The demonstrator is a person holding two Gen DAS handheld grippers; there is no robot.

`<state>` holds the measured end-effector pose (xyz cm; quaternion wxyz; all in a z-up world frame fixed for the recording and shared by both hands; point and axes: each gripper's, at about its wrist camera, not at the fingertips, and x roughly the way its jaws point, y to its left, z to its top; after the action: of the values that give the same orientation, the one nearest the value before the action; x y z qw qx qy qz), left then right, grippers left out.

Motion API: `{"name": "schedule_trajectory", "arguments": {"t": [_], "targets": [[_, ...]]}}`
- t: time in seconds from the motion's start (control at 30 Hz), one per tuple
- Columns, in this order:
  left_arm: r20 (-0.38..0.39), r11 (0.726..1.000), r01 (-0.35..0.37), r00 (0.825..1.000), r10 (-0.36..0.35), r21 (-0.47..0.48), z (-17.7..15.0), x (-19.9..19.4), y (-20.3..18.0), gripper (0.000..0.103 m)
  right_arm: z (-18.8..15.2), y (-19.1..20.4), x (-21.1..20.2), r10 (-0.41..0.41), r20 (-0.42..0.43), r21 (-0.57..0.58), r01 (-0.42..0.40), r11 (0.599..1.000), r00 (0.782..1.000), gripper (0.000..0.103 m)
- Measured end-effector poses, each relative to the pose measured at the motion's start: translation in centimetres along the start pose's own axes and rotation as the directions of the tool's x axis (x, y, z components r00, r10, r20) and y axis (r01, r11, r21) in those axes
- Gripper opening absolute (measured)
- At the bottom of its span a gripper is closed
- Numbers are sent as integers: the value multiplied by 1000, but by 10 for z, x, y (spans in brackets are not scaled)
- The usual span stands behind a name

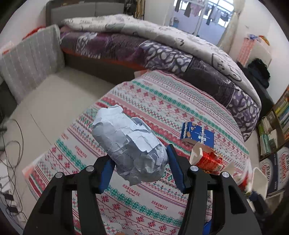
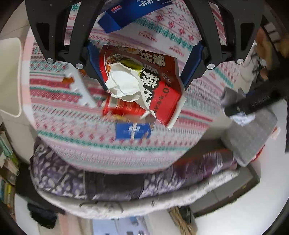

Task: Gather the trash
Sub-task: 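Carry the snack bag into the bin and open the right gripper while the left lifts the grey ball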

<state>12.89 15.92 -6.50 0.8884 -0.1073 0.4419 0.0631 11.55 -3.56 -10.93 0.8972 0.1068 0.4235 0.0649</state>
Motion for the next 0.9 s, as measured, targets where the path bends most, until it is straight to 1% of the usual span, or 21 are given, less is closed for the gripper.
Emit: {"name": "schedule_trajectory", "arguments": {"t": [0.2,0.33,0.53,0.77,0.9], "targets": [[66,997,-28,998,24,69,-6,-6,-23,55,6,-18,-19,-65,113,52,60,997,991,75],[85,994,-27,996,18,108,-13,-6,-42,56,8,-26,-30,-150,176,55,142,988,973,75],[93,988,-6,996,-9,156,-20,-4,-75,56,10,-49,-40,-251,204,81,239,968,946,75],[134,974,30,989,-61,223,-30,-15,-117,56,10,-77,-57,-318,227,110,300,947,920,76],[140,967,53,986,-90,251,-35,-20,-136,56,9,-93,-66,-348,234,125,327,937,908,76]]}}
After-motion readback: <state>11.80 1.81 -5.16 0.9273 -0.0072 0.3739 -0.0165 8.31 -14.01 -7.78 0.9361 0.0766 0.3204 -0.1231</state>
